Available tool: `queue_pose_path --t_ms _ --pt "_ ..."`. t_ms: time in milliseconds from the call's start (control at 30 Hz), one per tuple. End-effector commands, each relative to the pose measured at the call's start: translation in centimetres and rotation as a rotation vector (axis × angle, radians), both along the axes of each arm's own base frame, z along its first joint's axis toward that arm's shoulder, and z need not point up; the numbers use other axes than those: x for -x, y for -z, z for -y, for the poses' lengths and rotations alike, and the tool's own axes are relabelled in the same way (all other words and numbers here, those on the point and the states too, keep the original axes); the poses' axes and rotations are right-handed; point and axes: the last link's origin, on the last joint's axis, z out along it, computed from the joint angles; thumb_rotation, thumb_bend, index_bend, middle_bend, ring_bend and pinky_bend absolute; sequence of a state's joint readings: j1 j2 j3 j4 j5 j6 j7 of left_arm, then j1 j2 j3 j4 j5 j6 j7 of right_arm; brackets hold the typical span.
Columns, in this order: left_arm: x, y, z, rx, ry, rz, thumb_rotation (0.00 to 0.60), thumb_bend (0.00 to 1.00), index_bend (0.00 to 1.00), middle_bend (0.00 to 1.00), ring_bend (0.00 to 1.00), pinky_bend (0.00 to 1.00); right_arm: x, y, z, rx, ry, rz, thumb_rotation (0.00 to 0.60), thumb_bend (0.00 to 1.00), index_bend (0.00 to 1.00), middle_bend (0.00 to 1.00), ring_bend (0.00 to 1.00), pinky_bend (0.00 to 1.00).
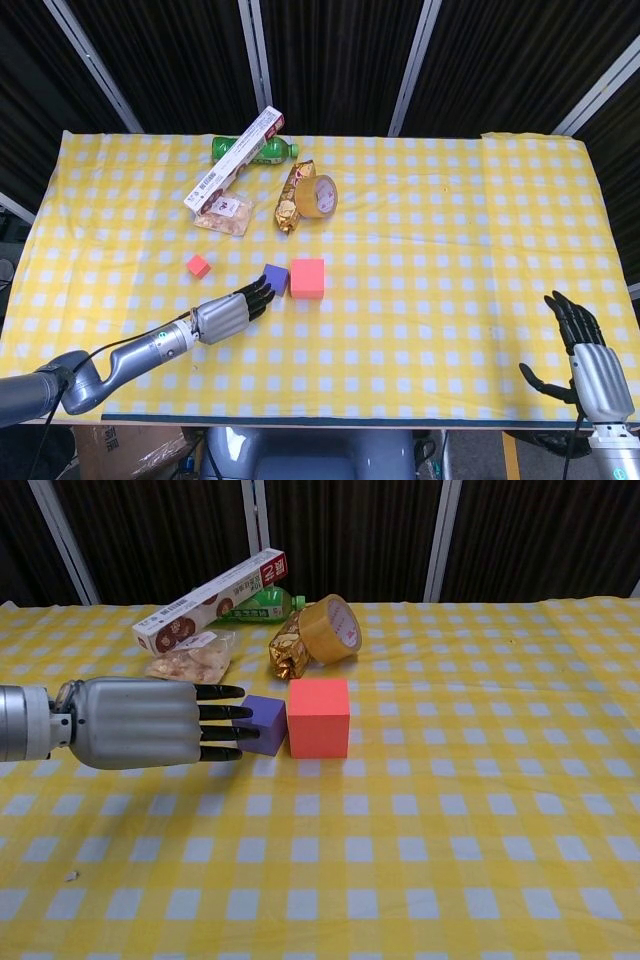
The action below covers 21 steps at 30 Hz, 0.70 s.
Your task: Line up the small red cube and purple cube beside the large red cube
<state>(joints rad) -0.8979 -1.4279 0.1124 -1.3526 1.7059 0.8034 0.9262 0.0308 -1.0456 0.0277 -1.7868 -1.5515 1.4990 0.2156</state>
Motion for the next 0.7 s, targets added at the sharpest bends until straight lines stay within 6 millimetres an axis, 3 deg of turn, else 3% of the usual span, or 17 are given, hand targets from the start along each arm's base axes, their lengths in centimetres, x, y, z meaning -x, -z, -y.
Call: queue_pose_path --t_ms 33,467,700 --pt "0.0 0.3 -0.1 -0.002 -0.008 -0.001 0.600 0.62 0.12 0.00 0.00 0.00 0.0 0.0 0.0 0.000 -0.001 0.000 0.600 0.31 0.00 0.00 0.00 0.00" --pt "0.2 0.9 0.4 0.000 -0.027 0.010 0.600 0.62 0.12 0.00 0.00 0.00 0.0 0.0 0.0 -0.001 0.000 0.000 0.600 0.31 0.00 0.00 0.00 0.00" --pt "-0.1 -0.8 0.8 -0.014 -0.062 0.109 0.600 0.57 0.11 0.00 0.00 0.00 0.0 -0.1 0.0 0.000 -0.002 -0.001 0.600 0.31 0.00 0.00 0.00 0.00"
